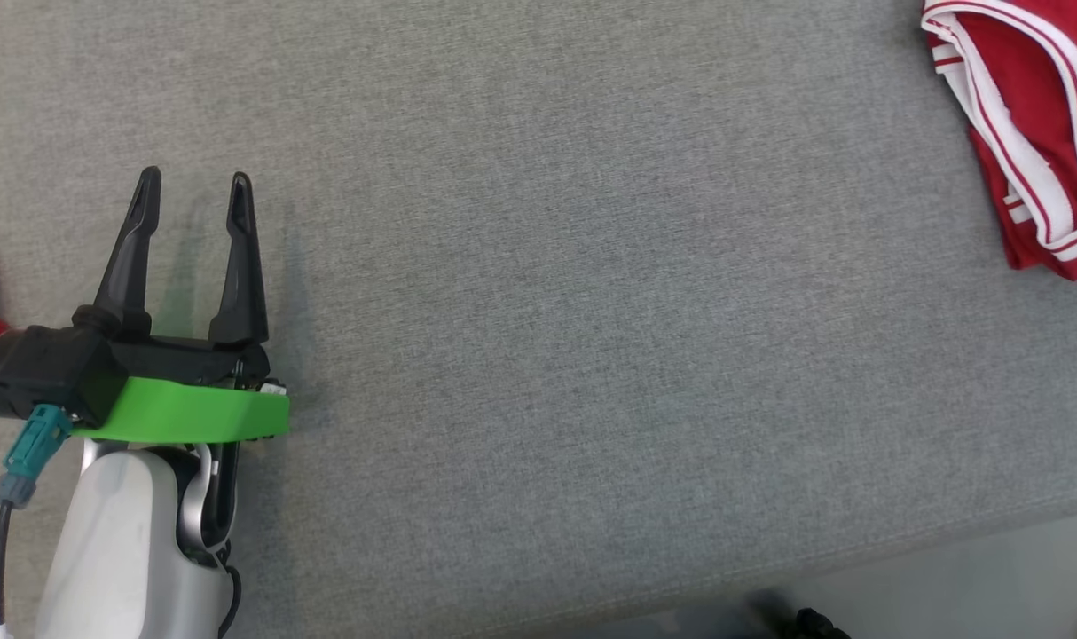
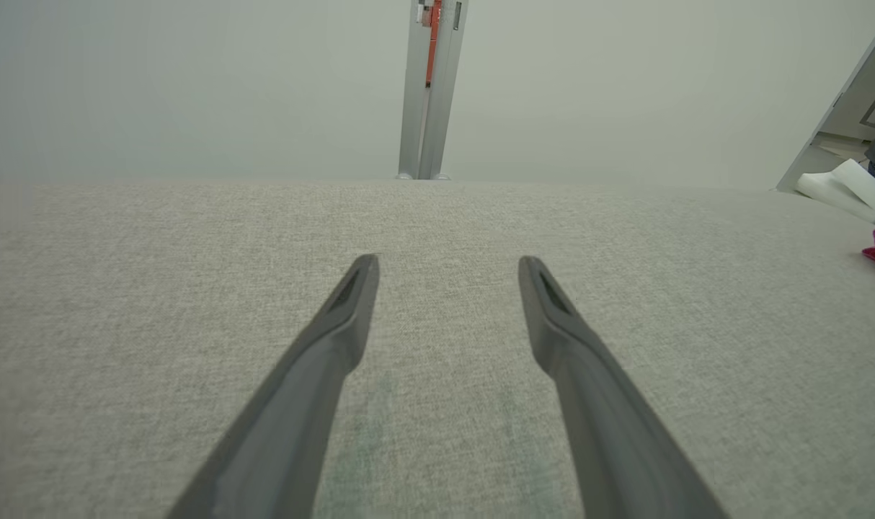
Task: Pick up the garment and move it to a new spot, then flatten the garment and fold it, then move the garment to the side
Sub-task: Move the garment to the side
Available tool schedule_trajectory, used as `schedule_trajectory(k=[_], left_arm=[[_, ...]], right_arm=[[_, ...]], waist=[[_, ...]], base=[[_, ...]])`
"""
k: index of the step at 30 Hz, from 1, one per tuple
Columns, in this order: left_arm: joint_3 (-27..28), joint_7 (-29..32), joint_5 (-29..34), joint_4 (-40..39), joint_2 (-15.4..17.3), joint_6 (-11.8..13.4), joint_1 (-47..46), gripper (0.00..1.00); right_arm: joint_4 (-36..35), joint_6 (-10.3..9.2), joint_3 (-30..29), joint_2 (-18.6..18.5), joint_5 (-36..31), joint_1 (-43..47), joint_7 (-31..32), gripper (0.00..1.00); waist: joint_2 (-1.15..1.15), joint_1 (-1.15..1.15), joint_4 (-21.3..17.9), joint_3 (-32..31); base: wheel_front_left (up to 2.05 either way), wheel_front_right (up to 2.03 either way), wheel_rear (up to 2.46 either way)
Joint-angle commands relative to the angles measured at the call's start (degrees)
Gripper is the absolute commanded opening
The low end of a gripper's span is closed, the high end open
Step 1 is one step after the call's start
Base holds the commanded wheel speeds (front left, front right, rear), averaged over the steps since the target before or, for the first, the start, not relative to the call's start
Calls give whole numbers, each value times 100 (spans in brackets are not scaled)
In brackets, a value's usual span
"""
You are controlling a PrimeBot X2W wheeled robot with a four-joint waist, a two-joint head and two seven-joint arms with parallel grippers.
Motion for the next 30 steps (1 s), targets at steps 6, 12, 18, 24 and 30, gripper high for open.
schedule_trajectory(k=[6, 12, 18, 24, 30], left_arm=[[56, -2, -32, 110, -56, -14, 145, 100], [142, -2, -95, 327, -231, -14, 343, 100], [366, -2, -147, 473, -376, -14, 649, 100], [596, -2, -94, 556, -522, -14, 996, 100], [703, -2, -26, 643, -606, -14, 1260, 100]], right_arm=[[-74, -11, -245, 78, -308, 81, -172, 100], [-394, -11, -550, 443, -265, 459, -498, 100], [-1107, -10, -623, 1090, 52, 1081, -1082, 100], [-1889, -10, -448, 1671, 352, 1827, -1489, 100], [-2192, -10, -308, 2317, 387, 2471, -1689, 100]], waist=[[0, -1, 138, -206], [0, -1, 251, -724], [0, -1, 299, -1303], [0, -1, 378, -1800], [0, -1, 464, -2199]], base=[[0, 0, 0], [0, 0, 0], [0, 0, 0], [0, 0, 0], [0, 0, 0]])
